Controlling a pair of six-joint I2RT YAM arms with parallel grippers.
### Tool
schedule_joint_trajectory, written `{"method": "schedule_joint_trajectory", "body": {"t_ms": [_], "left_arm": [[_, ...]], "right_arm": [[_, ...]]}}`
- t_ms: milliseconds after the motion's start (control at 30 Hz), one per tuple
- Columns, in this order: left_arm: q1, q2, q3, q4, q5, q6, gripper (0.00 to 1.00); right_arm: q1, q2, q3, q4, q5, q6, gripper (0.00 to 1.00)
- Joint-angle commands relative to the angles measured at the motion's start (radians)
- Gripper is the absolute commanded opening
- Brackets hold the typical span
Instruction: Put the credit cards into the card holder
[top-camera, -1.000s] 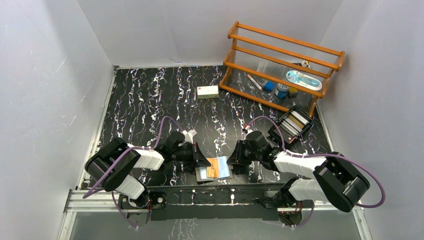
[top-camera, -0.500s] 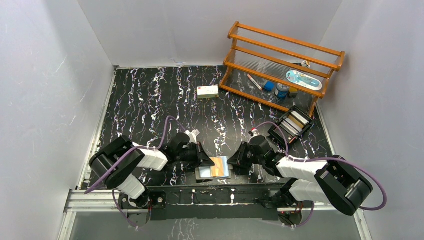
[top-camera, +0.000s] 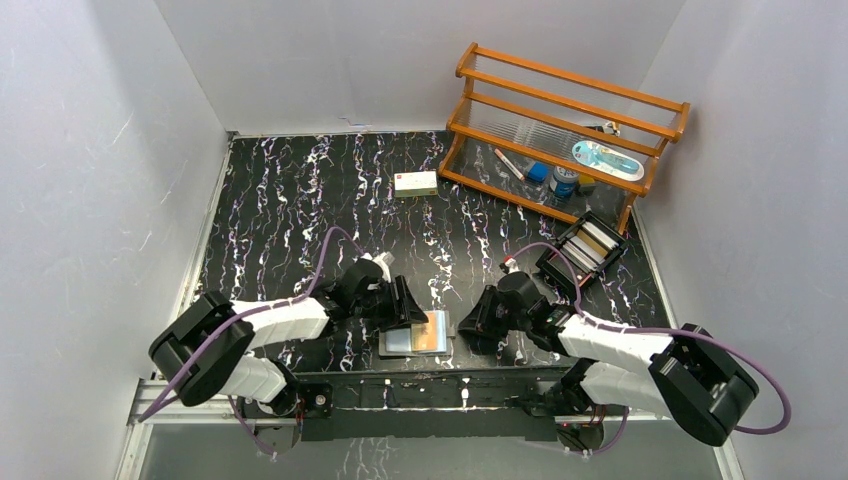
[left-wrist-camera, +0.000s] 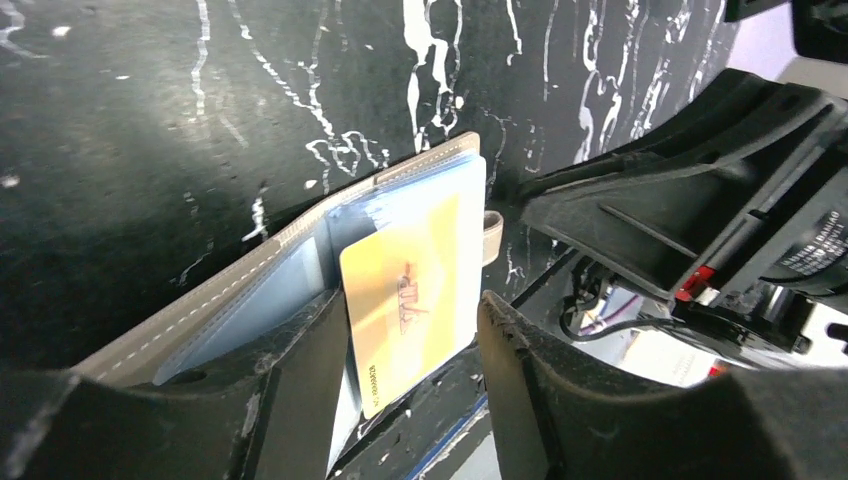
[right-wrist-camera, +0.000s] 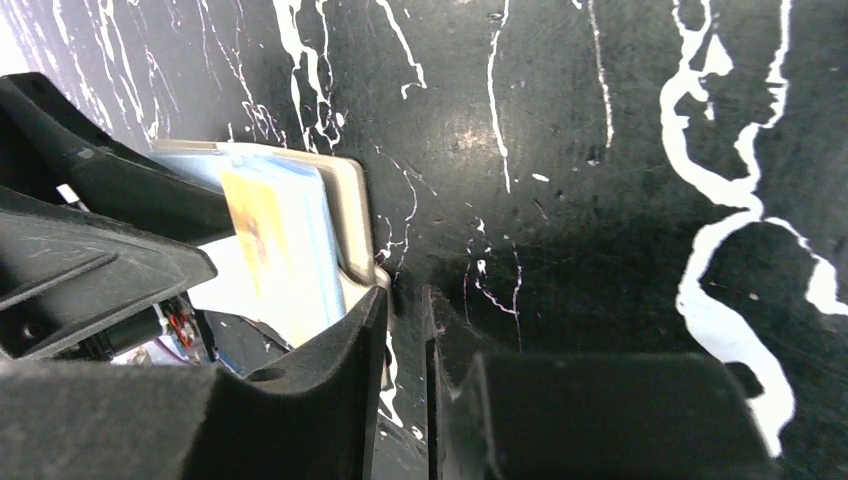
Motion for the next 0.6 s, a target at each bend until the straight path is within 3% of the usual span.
{"method": "schedule_joint_trajectory", "body": {"t_ms": [0, 133, 567], "left_arm": [[0.001, -0.061, 0.038, -0.185, -0.076, 0.038, 0.50], [0.001, -0.046, 0.076, -0.252, -0.086, 0.051, 0.50], [-0.010, -0.022, 0.116, -0.227, -0.046, 0.032, 0.51]], "right_arm": [[0.003, -0.032, 0.054, -0.096, 0.036, -0.045, 0.27], [0.004, -0.016, 0.051, -0.075, 0.013, -0.046, 0.25], [0.079, 0.153, 0.121, 0.049, -0.017, -0.033, 0.22]]}}
